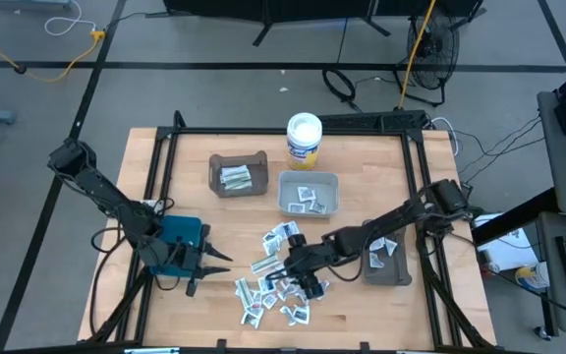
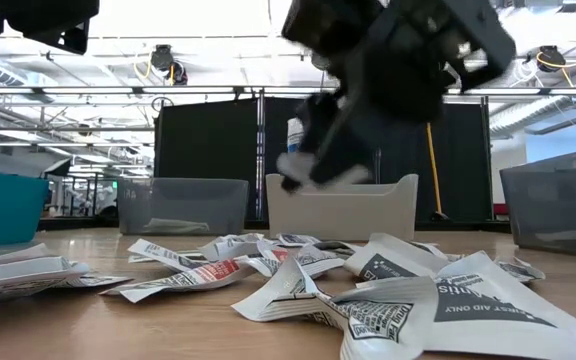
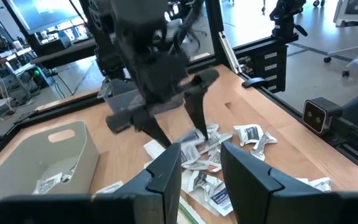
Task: Pick & Place First Aid Supplies
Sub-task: Put the blue alcohol pad into the bottom black bin
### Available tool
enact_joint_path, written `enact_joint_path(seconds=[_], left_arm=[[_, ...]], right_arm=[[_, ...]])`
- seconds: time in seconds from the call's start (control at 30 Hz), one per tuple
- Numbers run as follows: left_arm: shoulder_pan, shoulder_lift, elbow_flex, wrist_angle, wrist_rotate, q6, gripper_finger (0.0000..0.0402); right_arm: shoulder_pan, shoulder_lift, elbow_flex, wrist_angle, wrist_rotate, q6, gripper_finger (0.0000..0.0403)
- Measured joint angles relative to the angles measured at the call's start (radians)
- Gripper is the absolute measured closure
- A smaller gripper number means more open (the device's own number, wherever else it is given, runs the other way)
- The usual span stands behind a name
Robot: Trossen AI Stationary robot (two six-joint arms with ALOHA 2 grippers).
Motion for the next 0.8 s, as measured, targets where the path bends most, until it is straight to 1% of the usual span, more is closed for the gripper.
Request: enact_joint_path(seconds=[0.17, 0.27, 0.5, 0.63, 0.8], left_arm=[[0.0, 0.0, 0.0, -0.003, 0.0, 0.0, 0.0282], [0.0, 0.0, 0.0, -0.007, 0.0, -0.005, 0.0282], [0.0, 0.0, 0.0, -0.013, 0.0, -0.013, 0.0282], [0.0, 0.0, 0.0, -0.013, 0.0, -0.015, 0.0282], [0.0, 0.0, 0.0, -0.013, 0.0, -0.016, 0.0282]], right_arm=[[0.011, -0.053, 0.001, -0.052, 0.001, -0.011, 0.0161], [0.018, -0.095, 0.001, -0.125, 0.003, 0.001, 0.0163], [0.03, -0.168, 0.001, -0.311, 0.009, 0.087, 0.0165], [0.038, -0.196, 0.001, -0.433, 0.052, 0.148, 0.0165], [0.043, -0.236, 0.001, -0.575, 0.06, 0.24, 0.0165]])
